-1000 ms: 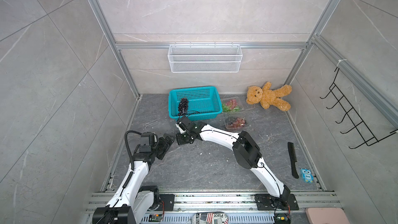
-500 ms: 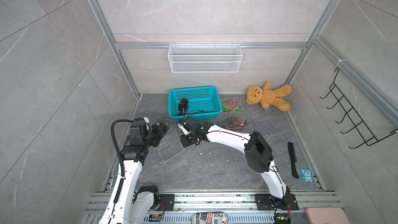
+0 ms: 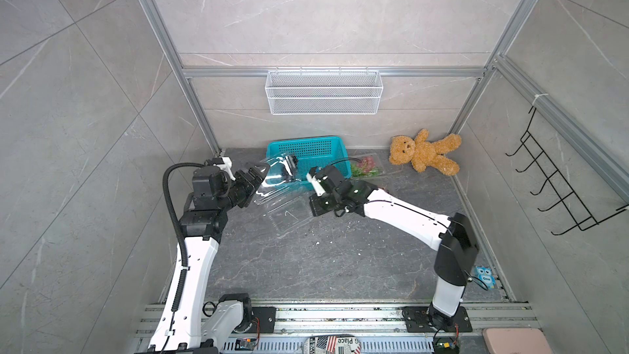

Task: Pack grapes into containers
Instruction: Place the packing box at the center of the board.

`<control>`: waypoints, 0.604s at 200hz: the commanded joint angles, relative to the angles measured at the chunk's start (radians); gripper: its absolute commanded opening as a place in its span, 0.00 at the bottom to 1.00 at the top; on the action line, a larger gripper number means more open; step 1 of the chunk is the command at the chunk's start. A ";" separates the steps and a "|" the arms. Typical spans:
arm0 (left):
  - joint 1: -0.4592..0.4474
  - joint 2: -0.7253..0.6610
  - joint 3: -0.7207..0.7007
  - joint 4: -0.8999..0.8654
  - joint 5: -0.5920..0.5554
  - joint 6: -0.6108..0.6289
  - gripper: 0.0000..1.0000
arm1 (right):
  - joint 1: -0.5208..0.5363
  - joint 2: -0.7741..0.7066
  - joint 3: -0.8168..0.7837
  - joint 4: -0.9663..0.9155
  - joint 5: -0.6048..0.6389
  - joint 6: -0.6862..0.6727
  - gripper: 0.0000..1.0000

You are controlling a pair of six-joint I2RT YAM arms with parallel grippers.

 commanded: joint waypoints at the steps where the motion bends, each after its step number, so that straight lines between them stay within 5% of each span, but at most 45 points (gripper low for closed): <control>1: -0.084 0.059 0.034 0.048 0.019 0.025 0.99 | -0.118 -0.149 -0.119 -0.020 0.042 0.006 0.00; 70: -0.547 0.470 0.182 0.236 -0.120 0.037 1.00 | -0.519 -0.359 -0.527 0.004 -0.024 -0.018 0.00; 121: -0.637 0.714 0.252 0.343 -0.067 -0.011 0.99 | -0.628 -0.406 -0.671 0.008 -0.008 -0.052 0.01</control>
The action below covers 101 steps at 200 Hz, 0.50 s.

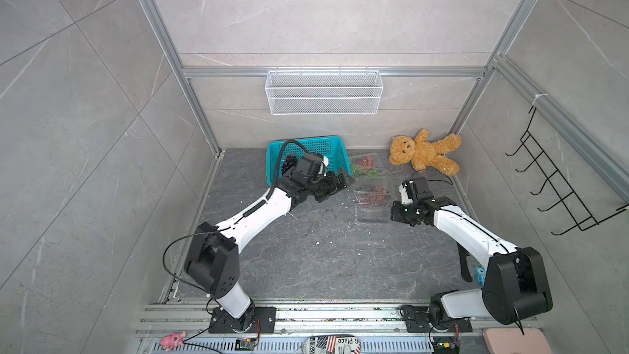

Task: Pack grapes into containers
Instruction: Place the packing box at the center of the board.

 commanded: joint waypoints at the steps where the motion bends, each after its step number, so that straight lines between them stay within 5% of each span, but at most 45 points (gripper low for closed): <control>1: 0.002 0.050 0.030 0.103 0.030 -0.026 0.99 | -0.014 -0.022 -0.025 -0.001 0.015 -0.034 0.01; 101: 0.003 0.221 0.021 0.191 0.099 -0.065 0.99 | -0.014 0.153 0.036 -0.011 0.118 -0.067 0.18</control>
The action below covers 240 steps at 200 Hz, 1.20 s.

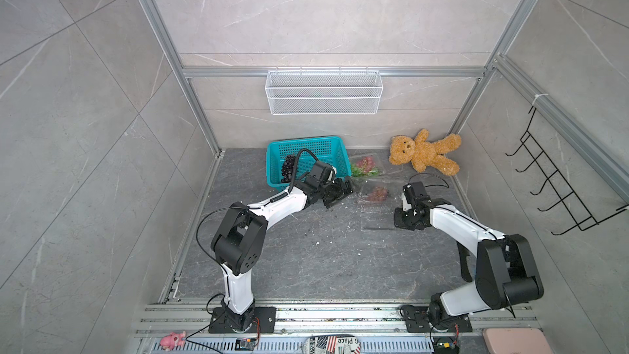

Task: Pack grapes into containers
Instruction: Place the packing box at the center of the board.

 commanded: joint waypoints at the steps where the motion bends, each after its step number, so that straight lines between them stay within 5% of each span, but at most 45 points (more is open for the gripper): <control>1: 0.001 0.016 0.019 0.069 0.047 -0.024 0.99 | 0.001 0.031 0.046 -0.009 0.037 -0.022 0.18; 161: 0.007 0.023 -0.009 0.050 0.041 -0.025 0.99 | 0.000 0.025 0.069 -0.020 0.018 -0.023 0.41; 240: 0.076 -0.066 0.068 -0.218 -0.057 0.152 0.99 | 0.001 -0.064 0.156 -0.071 -0.034 -0.011 0.78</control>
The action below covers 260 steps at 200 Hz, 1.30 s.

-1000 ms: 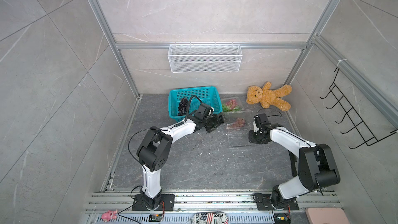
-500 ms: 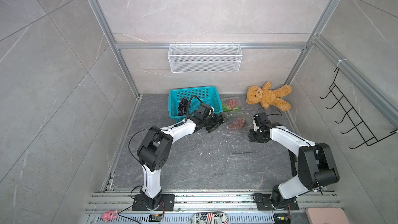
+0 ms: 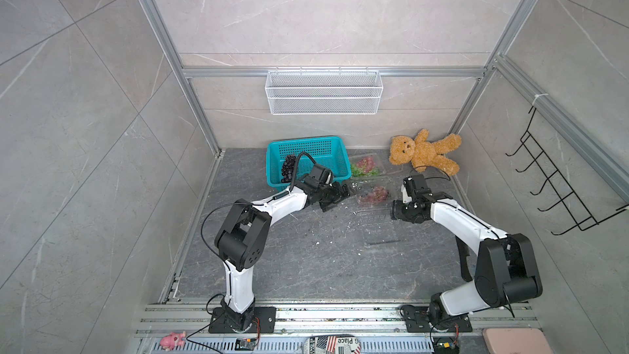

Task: Pack grapes into containers
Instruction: Place the packing box at the center of the board, then pick up the grape from the basket.

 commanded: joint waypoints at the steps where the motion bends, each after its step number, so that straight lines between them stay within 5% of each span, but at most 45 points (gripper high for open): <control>1: 0.035 -0.086 0.064 -0.117 -0.044 0.097 0.99 | 0.001 -0.041 0.054 -0.036 -0.031 0.003 0.79; 33: 0.085 -0.099 0.189 -0.309 -0.106 0.230 0.99 | 0.002 -0.069 0.115 -0.033 -0.089 0.014 0.99; 77: 0.186 -0.004 0.459 -0.530 -0.333 0.447 0.99 | 0.043 -0.065 0.181 0.091 -0.209 0.071 1.00; 135: 0.324 0.153 0.533 -0.307 -0.332 0.496 0.94 | 0.184 0.075 0.296 0.241 -0.225 0.126 0.99; 173: 0.337 0.229 0.558 -0.157 -0.354 0.534 0.91 | 0.228 0.166 0.348 0.295 -0.238 0.154 0.99; 260: 0.355 0.440 0.736 -0.109 -0.350 0.617 0.79 | 0.243 0.264 0.415 0.322 -0.264 0.183 0.99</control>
